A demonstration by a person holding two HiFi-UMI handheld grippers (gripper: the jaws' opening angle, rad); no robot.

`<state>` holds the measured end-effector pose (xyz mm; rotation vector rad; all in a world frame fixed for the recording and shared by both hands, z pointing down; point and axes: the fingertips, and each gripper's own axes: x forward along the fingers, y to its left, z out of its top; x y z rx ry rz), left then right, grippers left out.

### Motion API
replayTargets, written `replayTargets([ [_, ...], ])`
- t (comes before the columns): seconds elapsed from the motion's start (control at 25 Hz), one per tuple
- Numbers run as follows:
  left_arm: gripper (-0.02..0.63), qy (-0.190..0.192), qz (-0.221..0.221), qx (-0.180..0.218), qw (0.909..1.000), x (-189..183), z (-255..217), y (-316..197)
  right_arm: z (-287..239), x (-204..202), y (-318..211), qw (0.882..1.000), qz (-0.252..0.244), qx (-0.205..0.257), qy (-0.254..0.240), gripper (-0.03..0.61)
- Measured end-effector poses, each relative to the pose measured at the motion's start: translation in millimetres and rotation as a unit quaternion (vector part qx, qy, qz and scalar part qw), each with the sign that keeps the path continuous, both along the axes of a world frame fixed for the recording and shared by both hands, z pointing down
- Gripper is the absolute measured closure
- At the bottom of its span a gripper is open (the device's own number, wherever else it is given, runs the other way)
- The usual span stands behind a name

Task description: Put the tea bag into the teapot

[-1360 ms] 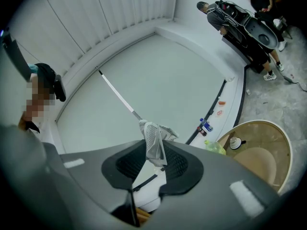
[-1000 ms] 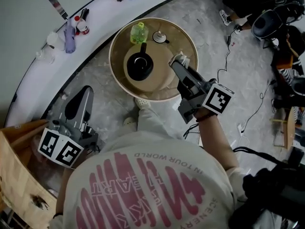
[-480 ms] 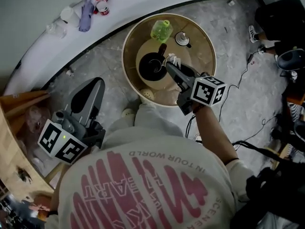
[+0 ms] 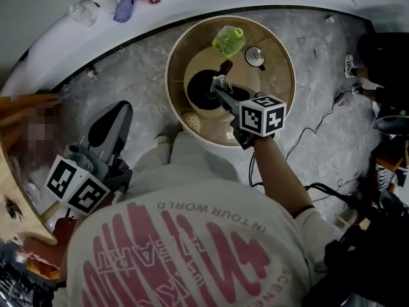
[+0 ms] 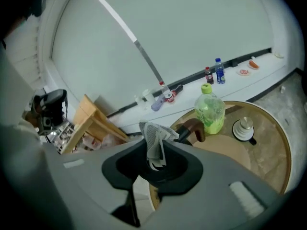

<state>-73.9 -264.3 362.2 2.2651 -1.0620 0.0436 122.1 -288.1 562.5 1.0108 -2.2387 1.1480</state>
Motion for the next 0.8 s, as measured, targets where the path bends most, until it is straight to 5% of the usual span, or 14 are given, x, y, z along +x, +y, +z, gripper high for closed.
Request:
replayTargets([
  [0.24, 0.597, 0.000, -0.025, -0.003, 0.9997, -8, -1, 3, 20, -10, 9, 0.979, -0.136, -0.004, 0.153, 0.492],
  [0.64, 0.597, 0.004, -0.069, 0.006, 0.9976, -32, -4, 3, 44, -24, 17, 0.889, -0.318, -0.022, 0.329, 0.492],
  [0.8, 0.598, 0.008, -0.089, 0.004, 0.9960, -42, -4, 3, 52, -24, 15, 0.869, -0.347, -0.037, 0.351, 0.491],
])
